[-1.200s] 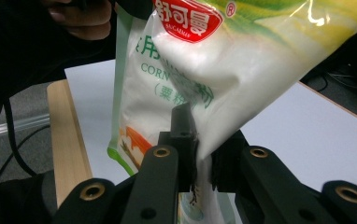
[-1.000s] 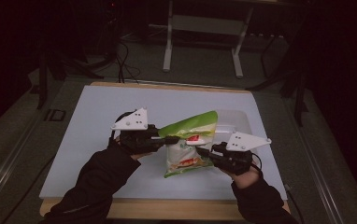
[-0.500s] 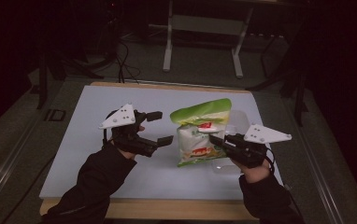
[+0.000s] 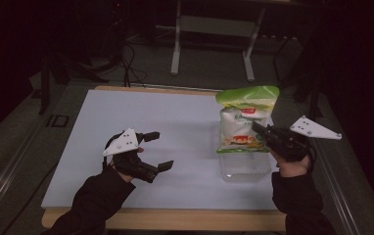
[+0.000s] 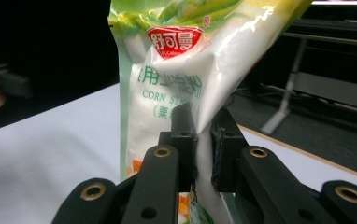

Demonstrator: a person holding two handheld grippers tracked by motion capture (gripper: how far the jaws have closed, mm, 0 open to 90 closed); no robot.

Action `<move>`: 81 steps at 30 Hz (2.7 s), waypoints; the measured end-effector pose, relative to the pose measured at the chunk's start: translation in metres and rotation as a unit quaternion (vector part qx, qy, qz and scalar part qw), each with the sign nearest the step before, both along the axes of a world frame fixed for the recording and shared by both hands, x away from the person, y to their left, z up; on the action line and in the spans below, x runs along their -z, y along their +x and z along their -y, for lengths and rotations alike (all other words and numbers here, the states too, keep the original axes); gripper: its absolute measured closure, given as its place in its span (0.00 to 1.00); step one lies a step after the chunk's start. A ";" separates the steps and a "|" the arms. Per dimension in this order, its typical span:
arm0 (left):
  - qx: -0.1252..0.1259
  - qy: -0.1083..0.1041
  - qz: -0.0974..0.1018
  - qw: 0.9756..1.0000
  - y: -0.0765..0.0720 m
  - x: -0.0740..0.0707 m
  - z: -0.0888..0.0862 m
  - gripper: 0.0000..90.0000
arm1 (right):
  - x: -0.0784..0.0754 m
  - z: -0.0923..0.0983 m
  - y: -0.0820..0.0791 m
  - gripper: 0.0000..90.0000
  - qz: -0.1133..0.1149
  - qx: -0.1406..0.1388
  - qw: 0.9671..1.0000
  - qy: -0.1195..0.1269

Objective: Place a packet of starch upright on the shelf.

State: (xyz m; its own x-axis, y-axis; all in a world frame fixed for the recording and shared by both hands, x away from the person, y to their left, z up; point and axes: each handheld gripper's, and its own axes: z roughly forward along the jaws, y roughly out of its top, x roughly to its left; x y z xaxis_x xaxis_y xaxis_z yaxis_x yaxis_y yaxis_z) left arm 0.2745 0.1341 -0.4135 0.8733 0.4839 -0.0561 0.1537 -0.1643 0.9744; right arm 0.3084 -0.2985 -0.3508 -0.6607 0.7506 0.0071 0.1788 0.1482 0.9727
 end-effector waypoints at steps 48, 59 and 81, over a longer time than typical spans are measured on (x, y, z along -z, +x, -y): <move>-0.040 -0.027 -0.046 0.998 -0.017 0.072 -0.030 0.02 | 0.089 0.012 0.061 0.92 -0.149 0.045 0.987 -0.033; -0.040 -0.026 -0.049 0.998 -0.016 0.074 -0.032 0.02 | 0.094 0.026 0.057 0.92 -0.157 0.047 0.983 -0.088; -0.035 -0.021 -0.052 0.998 -0.015 0.077 -0.030 0.02 | 0.103 0.040 0.052 0.69 -0.199 0.072 0.971 -0.108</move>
